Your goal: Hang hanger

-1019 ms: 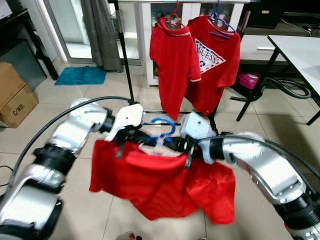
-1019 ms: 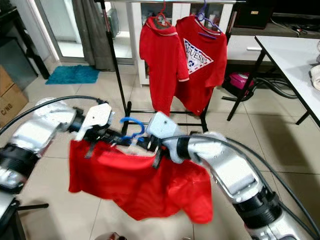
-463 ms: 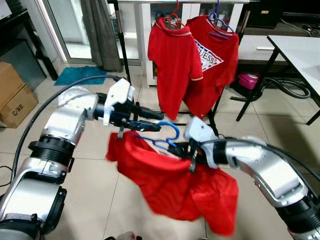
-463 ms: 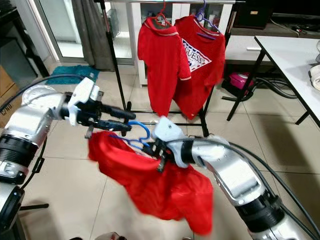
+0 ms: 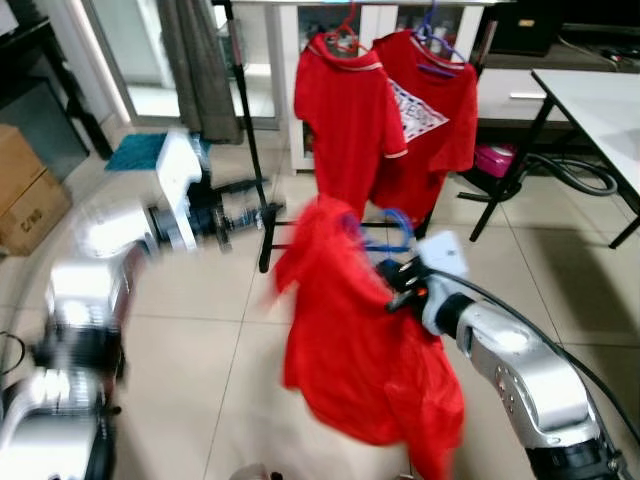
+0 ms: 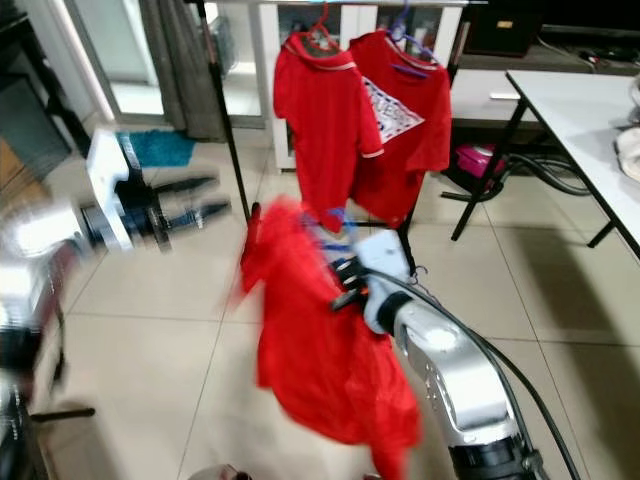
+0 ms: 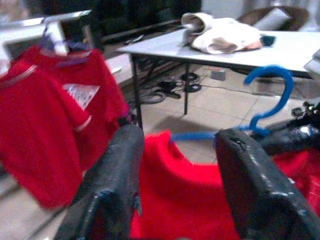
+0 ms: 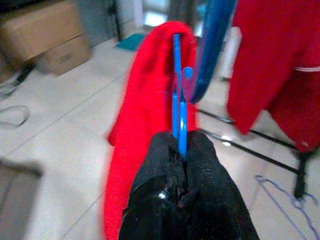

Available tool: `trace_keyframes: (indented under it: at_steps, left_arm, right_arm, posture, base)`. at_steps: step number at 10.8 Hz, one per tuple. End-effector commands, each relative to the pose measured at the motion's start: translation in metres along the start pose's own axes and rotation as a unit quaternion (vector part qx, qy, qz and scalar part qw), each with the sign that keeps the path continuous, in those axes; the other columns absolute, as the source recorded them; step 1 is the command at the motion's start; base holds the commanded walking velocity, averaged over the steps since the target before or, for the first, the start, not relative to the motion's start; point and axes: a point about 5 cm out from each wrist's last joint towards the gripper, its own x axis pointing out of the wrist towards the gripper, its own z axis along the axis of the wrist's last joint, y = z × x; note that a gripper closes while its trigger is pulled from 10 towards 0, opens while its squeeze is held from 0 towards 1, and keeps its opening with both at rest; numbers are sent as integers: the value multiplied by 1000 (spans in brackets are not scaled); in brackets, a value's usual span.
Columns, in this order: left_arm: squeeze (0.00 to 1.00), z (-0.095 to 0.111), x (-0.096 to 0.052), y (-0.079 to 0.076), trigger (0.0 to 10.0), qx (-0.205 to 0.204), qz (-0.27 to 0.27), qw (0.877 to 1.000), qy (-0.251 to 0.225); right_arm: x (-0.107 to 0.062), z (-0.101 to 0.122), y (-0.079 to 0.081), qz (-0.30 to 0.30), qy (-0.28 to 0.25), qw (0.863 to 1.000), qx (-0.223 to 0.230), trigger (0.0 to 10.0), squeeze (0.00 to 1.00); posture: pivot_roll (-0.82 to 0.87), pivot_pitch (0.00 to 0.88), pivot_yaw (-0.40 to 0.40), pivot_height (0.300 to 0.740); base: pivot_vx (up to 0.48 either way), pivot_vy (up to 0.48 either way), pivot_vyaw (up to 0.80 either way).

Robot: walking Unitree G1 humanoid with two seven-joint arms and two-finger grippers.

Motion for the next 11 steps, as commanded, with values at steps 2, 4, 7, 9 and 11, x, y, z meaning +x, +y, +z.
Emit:
trace_keyframes:
  at_steps: [2, 4, 7, 9, 11]
  left_arm:
    - [0, -11, -12, -4, 10000, 2, 141, 990, 25]
    - [0, -37, -26, -23, 10000, -40, 245, 968, 25]
    - [0, -56, -22, -44, 10000, -33, 282, 957, 57]
    - [0, -49, -17, -43, 10000, -39, 300, 952, 45]
    - [0, -50, -18, -43, 10000, -40, 308, 949, 49]
  right_arm:
    - [-5, 4, -4, -84, -55, 993, 64, 0, 0]
    - [-11, -10, -11, -152, -44, 980, 118, 10000, 0]
    - [-11, 1, -12, -136, -98, 985, 42, 10000, 0]
    - [-5, -2, -9, -128, -72, 987, 73, 10000, 0]
    - [-3, -6, -7, -130, -82, 984, 90, 10000, 0]
  posture:
    - [-96, 0, 37, 740]
    - [-95, 0, 31, 740]
    - [-84, 0, 24, 740]
    - [-85, 0, 29, 740]
    - [-67, 0, 16, 740]
  base:
    - [0, 0, 0]
    - [0, 0, 0]
    - [180, 0, 0]
    - [356, 0, 0]
    - [414, 0, 0]
